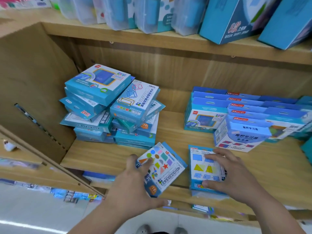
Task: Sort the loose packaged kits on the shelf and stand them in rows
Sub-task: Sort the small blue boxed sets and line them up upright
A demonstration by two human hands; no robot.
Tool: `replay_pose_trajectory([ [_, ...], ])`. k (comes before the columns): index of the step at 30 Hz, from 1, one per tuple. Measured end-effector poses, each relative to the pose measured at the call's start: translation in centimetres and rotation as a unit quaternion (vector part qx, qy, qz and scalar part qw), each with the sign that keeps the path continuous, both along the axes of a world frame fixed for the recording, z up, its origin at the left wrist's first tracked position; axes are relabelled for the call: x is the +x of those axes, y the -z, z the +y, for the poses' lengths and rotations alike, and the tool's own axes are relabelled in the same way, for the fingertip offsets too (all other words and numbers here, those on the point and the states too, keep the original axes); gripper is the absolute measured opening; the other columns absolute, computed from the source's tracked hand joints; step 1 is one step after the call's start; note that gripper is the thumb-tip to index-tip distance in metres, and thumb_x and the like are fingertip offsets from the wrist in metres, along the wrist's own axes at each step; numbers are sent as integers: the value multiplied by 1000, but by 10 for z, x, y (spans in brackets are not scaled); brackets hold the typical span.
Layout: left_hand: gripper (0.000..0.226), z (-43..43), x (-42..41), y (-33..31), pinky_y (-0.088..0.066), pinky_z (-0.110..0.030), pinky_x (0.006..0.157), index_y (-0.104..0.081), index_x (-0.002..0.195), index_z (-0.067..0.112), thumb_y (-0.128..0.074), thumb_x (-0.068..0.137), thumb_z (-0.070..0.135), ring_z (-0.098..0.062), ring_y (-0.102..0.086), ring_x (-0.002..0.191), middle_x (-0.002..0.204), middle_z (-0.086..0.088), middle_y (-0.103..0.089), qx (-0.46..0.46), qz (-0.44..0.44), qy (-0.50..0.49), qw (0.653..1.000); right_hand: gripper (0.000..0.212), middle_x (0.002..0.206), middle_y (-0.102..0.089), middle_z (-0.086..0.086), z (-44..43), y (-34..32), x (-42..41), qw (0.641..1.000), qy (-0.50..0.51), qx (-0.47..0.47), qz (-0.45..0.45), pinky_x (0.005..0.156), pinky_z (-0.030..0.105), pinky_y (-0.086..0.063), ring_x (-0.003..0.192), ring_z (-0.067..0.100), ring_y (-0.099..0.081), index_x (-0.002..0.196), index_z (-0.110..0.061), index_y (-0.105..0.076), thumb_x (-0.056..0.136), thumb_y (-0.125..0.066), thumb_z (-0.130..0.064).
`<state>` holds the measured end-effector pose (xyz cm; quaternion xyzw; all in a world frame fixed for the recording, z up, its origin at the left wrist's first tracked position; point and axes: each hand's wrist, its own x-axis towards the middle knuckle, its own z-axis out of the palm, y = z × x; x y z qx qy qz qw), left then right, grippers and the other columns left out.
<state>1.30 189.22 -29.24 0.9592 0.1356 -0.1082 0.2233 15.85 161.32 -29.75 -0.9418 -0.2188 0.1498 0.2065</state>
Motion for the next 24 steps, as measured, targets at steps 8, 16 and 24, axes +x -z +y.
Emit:
replay_pose_trajectory([
  [8, 94, 3, 23, -6, -52, -27, 88, -34, 149, 43, -78, 67, 62, -13, -61, 101, 121, 8, -35, 62, 11, 31, 998, 83, 137, -26, -27, -8, -6, 2, 1000, 10, -15, 16, 93, 20, -28, 115, 4, -23, 134, -56, -46, 60, -81, -70],
  [16, 96, -32, 42, 1, -53, -31, 83, -35, 148, 40, -65, 66, 80, -15, -63, 102, 123, 11, -43, 85, -35, -7, 996, 86, 157, -24, -19, 3, -15, -6, 993, 12, -112, -26, 107, 29, -36, 133, 15, -30, 146, -49, -38, 70, -64, -80],
  [24, 41, 22, 31, -54, -53, -30, 55, -72, 105, 19, -64, 81, 52, -18, -63, 70, 102, 1, -63, 123, -407, -60, 903, 50, 115, -61, -21, 90, -81, 3, 976, 30, 214, 22, 83, 24, -49, 98, -2, -58, 124, -35, -63, 84, -56, -65],
])
